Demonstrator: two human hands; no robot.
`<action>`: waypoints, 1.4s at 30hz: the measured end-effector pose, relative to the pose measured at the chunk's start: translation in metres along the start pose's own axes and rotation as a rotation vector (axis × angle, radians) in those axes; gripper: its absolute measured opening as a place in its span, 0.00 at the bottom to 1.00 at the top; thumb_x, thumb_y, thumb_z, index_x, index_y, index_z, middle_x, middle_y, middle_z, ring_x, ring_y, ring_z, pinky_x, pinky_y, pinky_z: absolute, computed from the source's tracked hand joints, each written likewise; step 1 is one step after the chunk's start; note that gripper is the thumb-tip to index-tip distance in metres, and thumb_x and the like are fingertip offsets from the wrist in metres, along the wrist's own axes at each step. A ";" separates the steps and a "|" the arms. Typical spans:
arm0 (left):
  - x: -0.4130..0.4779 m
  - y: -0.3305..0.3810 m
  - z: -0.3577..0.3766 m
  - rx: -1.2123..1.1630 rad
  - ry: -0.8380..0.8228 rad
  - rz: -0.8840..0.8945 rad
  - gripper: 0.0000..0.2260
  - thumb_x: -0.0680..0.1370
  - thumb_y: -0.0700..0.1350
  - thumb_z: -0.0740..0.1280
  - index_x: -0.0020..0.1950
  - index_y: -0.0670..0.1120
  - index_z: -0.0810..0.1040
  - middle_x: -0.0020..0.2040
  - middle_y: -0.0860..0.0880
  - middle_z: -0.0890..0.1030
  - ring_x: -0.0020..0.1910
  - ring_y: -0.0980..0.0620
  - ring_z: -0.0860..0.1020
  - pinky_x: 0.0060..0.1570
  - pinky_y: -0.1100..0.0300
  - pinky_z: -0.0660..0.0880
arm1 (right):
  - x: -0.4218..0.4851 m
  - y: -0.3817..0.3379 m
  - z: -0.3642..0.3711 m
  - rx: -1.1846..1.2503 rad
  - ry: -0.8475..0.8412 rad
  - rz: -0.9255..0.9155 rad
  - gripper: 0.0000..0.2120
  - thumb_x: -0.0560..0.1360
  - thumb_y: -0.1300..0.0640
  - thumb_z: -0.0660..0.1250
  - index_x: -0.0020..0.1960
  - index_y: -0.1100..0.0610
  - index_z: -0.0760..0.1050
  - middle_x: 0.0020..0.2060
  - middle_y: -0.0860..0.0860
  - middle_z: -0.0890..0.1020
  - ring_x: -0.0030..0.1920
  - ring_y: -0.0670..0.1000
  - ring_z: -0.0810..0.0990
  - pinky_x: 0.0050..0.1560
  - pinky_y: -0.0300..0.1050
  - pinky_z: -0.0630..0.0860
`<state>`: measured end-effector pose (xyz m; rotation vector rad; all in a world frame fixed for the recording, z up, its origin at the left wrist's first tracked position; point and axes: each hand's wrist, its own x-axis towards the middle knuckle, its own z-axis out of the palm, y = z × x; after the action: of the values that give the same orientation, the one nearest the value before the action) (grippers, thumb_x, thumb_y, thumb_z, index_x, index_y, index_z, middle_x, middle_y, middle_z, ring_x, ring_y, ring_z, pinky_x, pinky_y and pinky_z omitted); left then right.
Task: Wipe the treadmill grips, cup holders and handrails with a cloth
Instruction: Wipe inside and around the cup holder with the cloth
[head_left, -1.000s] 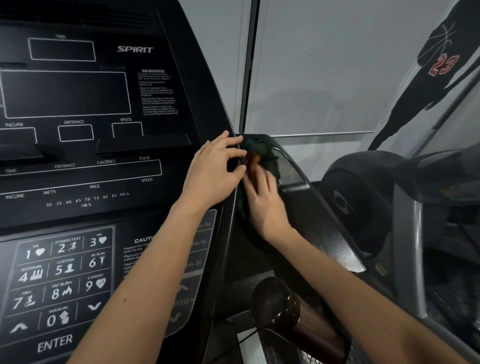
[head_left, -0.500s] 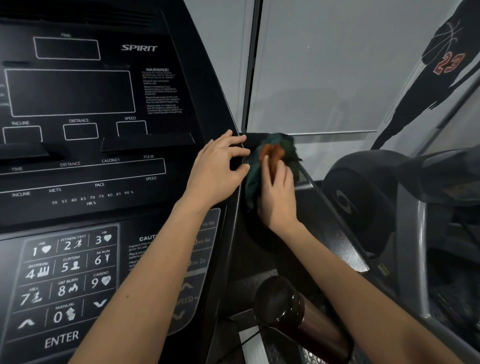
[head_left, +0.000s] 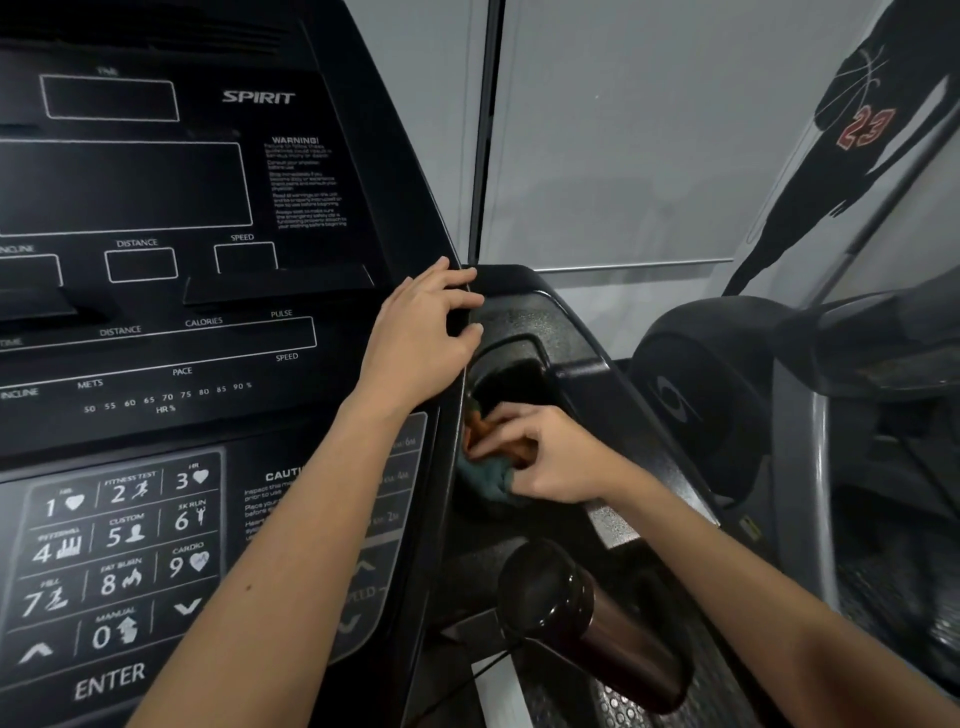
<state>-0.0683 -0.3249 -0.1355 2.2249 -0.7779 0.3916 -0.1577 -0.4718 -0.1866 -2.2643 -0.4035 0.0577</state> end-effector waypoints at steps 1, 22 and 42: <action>0.000 0.000 0.000 0.001 -0.002 -0.001 0.14 0.76 0.42 0.66 0.61 0.47 0.77 0.70 0.54 0.70 0.74 0.57 0.57 0.72 0.57 0.48 | -0.002 -0.003 0.000 -0.002 -0.025 0.024 0.18 0.67 0.71 0.68 0.54 0.59 0.81 0.52 0.46 0.74 0.54 0.47 0.77 0.61 0.40 0.73; -0.001 0.003 0.000 0.010 0.032 -0.017 0.13 0.75 0.43 0.67 0.60 0.47 0.78 0.68 0.55 0.72 0.73 0.58 0.59 0.72 0.56 0.51 | 0.020 -0.015 0.013 -0.094 -0.078 0.201 0.30 0.75 0.63 0.62 0.75 0.56 0.55 0.65 0.54 0.62 0.69 0.52 0.59 0.64 0.27 0.52; -0.003 0.004 -0.002 0.000 0.016 -0.021 0.13 0.76 0.43 0.67 0.60 0.48 0.78 0.69 0.55 0.71 0.73 0.58 0.58 0.73 0.56 0.52 | -0.015 -0.026 0.018 -0.415 -0.244 0.195 0.30 0.79 0.50 0.56 0.76 0.46 0.44 0.76 0.50 0.53 0.68 0.56 0.67 0.60 0.42 0.68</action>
<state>-0.0728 -0.3245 -0.1336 2.2261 -0.7451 0.3985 -0.1823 -0.4470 -0.1809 -2.7139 -0.3427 0.3851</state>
